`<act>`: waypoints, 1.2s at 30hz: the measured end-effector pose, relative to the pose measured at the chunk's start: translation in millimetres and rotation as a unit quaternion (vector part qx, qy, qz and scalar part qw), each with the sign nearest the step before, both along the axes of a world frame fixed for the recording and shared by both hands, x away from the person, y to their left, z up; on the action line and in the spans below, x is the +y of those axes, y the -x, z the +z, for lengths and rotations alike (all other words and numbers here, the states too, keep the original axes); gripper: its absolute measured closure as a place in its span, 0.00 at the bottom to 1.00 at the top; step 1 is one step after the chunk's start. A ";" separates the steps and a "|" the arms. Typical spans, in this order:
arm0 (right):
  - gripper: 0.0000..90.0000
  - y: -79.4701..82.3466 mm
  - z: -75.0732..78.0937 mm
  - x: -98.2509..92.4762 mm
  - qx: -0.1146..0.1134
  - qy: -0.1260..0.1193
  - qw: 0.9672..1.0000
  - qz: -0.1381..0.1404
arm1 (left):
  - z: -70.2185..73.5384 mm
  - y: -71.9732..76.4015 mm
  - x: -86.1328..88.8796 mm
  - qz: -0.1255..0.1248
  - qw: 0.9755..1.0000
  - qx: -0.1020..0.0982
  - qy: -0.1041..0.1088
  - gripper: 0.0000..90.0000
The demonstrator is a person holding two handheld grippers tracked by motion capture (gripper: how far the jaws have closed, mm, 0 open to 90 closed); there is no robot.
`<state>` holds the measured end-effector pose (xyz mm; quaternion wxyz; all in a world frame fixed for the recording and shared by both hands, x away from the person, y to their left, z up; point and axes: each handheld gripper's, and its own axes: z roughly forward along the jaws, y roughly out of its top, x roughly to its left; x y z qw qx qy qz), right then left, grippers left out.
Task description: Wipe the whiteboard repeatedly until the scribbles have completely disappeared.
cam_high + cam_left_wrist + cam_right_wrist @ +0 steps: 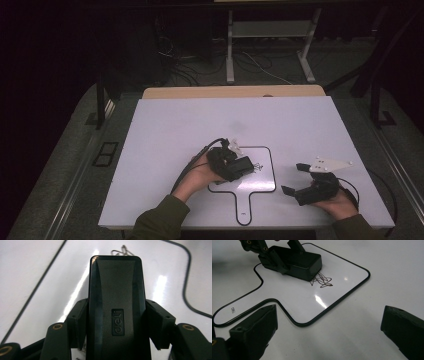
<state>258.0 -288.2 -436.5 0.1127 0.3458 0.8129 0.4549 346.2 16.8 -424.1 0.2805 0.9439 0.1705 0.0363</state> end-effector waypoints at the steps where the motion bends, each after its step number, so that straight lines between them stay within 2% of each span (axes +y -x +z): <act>1: 0.00 -0.1 0.0 0.0 0.000 0.000 1.000 0.000 | 0.2 -2.0 1.7 -0.001 1.000 -0.004 -0.002 0.43; 12: 0.00 -0.2 -0.2 0.2 0.001 0.001 1.000 0.000 | 0.3 -15.1 19.2 0.035 0.999 -0.014 -0.006 0.43; 21: 0.00 -0.2 -0.3 0.2 0.001 0.001 1.000 0.000 | 0.2 -24.7 36.6 0.074 0.997 -0.020 -0.007 0.43; 25: 0.00 -0.4 -0.4 0.5 0.001 0.002 1.000 0.001 | 0.5 -22.3 33.2 0.066 0.998 -0.014 -0.008 0.43; 29: 0.00 -0.3 -0.3 0.4 0.002 0.002 1.000 0.001 | 0.6 -15.2 21.2 0.041 0.999 -0.010 -0.009 0.43; 36: 0.00 -0.3 -0.4 0.4 0.001 0.001 1.000 0.001 | 0.3 -0.2 0.5 0.005 1.000 -0.003 -0.005 0.43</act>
